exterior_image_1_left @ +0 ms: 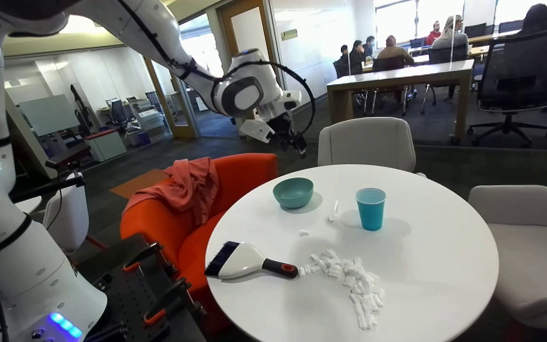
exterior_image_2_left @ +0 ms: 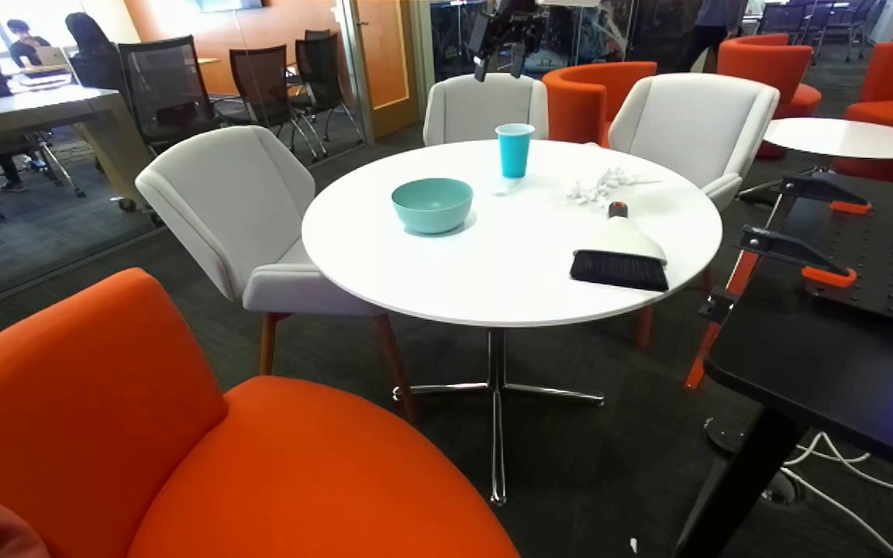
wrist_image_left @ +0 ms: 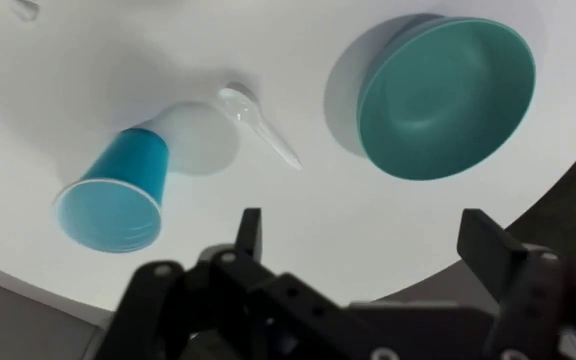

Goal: Move the bowl closer to the small broom

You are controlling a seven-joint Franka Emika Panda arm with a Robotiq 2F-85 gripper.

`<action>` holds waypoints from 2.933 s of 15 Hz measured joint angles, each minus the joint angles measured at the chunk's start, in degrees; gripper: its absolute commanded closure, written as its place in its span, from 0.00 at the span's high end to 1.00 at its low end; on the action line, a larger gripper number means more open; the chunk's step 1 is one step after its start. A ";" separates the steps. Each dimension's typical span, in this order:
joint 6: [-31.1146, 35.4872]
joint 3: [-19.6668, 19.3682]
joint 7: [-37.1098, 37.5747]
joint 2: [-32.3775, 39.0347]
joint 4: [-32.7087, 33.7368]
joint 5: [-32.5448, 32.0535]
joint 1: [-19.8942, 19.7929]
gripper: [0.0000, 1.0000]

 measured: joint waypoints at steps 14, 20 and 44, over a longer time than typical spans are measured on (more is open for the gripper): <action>0.18 5.62 -2.86 10.96 6.95 3.38 -2.37 1.00; 0.27 7.08 -3.49 23.93 16.65 3.62 -4.33 1.00; 0.13 15.65 -19.88 35.33 25.81 1.73 -9.84 0.01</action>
